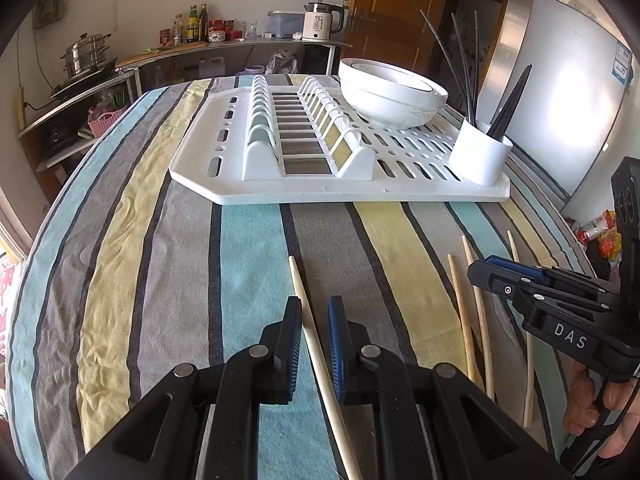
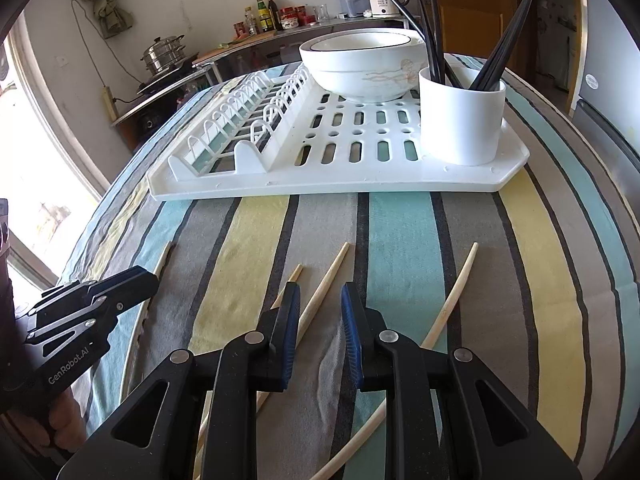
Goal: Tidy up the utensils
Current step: 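Close the left tool on a wooden chopstick while the right tool grasps another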
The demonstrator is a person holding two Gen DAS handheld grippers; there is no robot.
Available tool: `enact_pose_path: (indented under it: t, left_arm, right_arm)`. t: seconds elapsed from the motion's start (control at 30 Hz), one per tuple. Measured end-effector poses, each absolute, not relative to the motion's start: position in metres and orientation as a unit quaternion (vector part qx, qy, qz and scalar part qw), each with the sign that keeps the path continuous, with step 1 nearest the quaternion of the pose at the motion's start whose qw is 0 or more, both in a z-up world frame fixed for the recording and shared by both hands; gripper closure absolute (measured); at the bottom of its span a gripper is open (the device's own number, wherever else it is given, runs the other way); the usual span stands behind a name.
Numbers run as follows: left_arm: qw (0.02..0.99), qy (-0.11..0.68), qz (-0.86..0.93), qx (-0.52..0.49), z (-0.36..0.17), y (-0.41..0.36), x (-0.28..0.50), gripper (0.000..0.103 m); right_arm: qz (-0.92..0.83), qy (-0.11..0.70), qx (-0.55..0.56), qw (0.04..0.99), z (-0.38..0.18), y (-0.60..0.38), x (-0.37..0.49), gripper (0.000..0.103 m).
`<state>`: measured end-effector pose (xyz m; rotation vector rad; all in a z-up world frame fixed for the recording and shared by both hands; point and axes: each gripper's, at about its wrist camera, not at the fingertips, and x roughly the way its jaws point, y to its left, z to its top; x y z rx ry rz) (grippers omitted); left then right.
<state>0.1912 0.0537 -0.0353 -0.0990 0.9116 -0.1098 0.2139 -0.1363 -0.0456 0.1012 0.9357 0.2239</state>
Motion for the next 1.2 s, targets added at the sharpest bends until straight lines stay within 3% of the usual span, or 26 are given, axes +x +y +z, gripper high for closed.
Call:
enact_pose_path:
  t: [0.3, 0.57, 0.77, 1.2]
  left_arm:
    - [0.899, 0.436, -0.038, -0.022, -0.037, 0.046, 0.195, 0.09]
    - [0.901, 0.432, -0.021, 0.019, -0.039, 0.034, 0.201, 0.09]
    - [0.901, 0.432, -0.025, 0.01, -0.038, 0.036, 0.203, 0.097]
    - [0.914, 0.402, -0.055, -0.028, -0.002, 0.042, 0.192, 0.098]
  right_arm:
    - [0.083, 0.448, -0.003, 0.89, -0.045, -0.121, 0.222, 0.081]
    - [0.071, 0.445, -0.021, 0.892, -0.046, -0.12, 0.222, 0.096]
    - [0.087, 0.445, -0.008, 0.891, -0.045, -0.123, 0.224, 0.098]
    - [0.132, 0.403, 0.042, 0.905, -0.011, -0.142, 0.206, 0.098]
